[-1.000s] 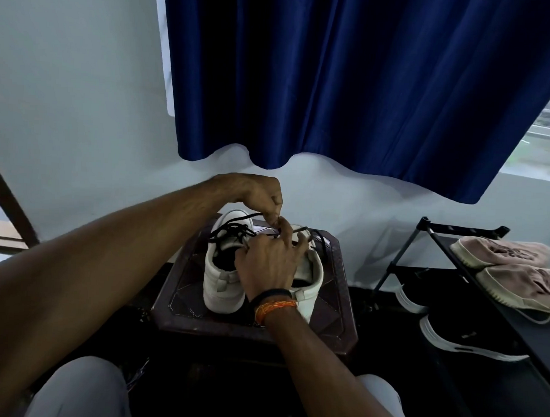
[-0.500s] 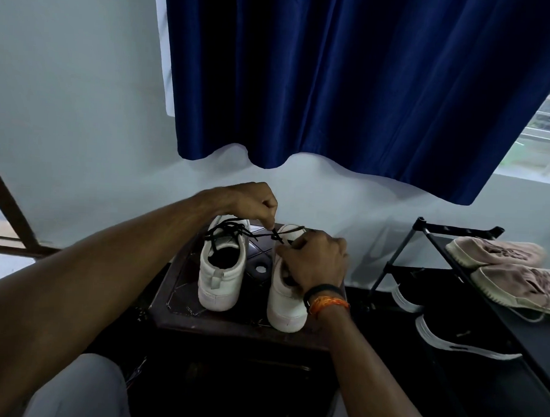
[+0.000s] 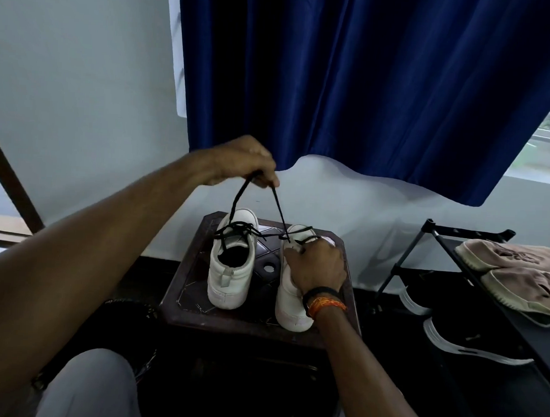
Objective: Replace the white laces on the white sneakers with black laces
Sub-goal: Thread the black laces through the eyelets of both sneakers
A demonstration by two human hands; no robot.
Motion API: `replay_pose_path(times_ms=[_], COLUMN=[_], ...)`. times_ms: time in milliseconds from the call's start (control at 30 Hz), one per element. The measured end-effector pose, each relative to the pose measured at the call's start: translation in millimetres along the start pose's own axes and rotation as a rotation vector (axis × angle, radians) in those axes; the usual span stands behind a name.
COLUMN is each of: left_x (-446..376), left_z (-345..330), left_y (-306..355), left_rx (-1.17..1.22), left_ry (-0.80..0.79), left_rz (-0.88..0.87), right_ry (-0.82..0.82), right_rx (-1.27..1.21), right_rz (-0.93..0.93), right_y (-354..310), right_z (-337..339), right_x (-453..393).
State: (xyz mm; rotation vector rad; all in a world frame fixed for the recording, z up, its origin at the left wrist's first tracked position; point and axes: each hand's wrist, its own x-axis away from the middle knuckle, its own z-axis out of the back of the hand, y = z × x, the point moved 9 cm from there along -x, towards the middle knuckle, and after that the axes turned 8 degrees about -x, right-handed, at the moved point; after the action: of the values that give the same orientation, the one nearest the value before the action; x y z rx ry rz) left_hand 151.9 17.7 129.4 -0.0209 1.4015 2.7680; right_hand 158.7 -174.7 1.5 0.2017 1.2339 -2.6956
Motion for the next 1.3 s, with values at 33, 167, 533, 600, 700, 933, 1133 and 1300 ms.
replay_pose_path(times_ms=[33,167,533,600,700,933,1133,1300], left_x=[1,-1,-18,-18,-15,4,12,20], left_z=[7,-6,-118,-118,-101,-34,31,23], left_y=[5,3,-50,-48,-44,-45,-35,-35], left_rx=[0.15,0.614,-0.784,-0.811,-0.734,-0.452,0.005,0.391], left_ry=[0.039,0.05,-0.208,-0.196,-0.159,-0.048,0.275,0.316], left_rz=[-0.014,0.018,0.041,0.024,0.012,0.092,0.121,0.098], right_ry=[-0.003,-0.001,0.098,0.094,0.08,0.094,0.077,0.044], right_rx=[-0.009,-0.022,-0.04,-0.033,-0.018,-0.053,-0.085,-0.108], right_rz=[-0.005,-0.023,0.084,0.076,0.088,0.043,0.009,-0.021], right_y=[1,4,-4,-1,1,6,6,4], right_z=[-1,-1,0,-2,-5,-2,1,2], right_x=[0,0,0,-1,-3,-3,0,3])
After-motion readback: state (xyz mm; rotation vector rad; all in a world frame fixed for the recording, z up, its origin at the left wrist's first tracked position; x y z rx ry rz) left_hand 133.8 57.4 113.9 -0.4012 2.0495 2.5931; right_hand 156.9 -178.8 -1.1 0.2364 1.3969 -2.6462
